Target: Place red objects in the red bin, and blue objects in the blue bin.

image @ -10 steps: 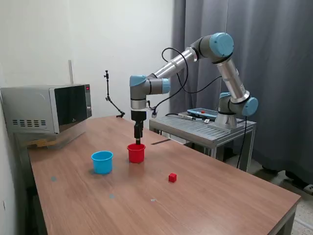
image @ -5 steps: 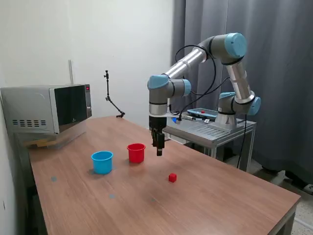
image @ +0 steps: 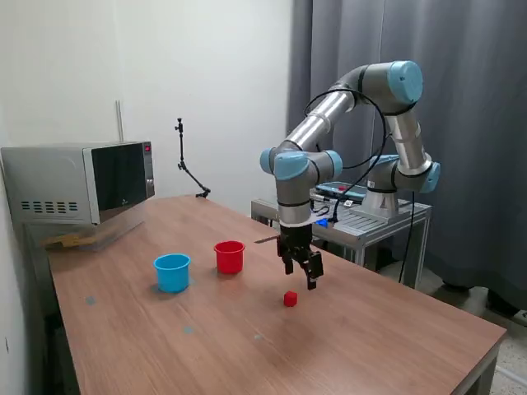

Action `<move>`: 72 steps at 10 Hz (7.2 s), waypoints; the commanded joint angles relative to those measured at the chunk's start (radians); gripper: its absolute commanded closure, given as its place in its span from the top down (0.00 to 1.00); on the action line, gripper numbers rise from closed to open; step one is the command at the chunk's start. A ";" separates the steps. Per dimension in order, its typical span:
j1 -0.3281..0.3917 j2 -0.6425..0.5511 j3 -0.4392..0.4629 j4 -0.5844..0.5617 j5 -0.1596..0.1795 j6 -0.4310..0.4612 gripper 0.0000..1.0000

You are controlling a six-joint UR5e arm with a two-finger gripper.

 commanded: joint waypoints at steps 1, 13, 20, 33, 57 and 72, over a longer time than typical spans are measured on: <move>0.006 0.004 0.015 0.002 0.081 -0.135 1.00; -0.048 0.027 -0.005 -0.007 0.069 -0.411 1.00; -0.046 0.070 -0.028 -0.100 0.043 -0.399 1.00; -0.020 0.067 -0.004 -0.091 0.039 -0.391 1.00; -0.055 0.047 -0.218 -0.042 -0.070 -0.361 0.00; -0.321 -0.081 -0.070 0.088 -0.219 0.050 0.00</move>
